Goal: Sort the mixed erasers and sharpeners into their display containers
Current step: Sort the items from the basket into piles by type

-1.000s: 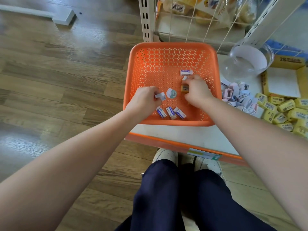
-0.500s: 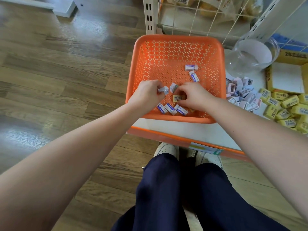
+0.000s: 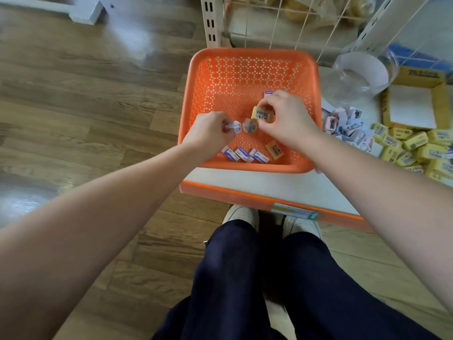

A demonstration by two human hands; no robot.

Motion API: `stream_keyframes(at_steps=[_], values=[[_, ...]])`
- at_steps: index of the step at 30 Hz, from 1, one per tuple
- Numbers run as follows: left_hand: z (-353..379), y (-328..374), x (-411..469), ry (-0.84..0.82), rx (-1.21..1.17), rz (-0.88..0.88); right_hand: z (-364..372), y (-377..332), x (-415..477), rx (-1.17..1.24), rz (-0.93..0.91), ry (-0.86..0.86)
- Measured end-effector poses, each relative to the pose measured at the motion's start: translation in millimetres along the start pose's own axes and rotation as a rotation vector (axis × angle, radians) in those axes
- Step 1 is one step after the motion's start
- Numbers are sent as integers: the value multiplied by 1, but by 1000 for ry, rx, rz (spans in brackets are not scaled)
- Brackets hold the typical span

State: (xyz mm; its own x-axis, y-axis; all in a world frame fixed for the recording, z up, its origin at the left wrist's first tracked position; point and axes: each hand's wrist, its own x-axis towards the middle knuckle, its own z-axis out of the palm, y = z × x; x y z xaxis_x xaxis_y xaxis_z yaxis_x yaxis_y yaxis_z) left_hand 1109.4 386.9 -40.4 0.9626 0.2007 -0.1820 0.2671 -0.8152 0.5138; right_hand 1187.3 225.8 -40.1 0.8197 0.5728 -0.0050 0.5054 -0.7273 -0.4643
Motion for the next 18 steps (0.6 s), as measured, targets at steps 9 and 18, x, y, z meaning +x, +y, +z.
stream_keyframes(at_steps=[9,18], values=[[-15,79,-3,78,-108,54,-87,43,-62,-70,100,58],[25,192,13,-118,90,312,-147,120,-125,-52,359,131]])
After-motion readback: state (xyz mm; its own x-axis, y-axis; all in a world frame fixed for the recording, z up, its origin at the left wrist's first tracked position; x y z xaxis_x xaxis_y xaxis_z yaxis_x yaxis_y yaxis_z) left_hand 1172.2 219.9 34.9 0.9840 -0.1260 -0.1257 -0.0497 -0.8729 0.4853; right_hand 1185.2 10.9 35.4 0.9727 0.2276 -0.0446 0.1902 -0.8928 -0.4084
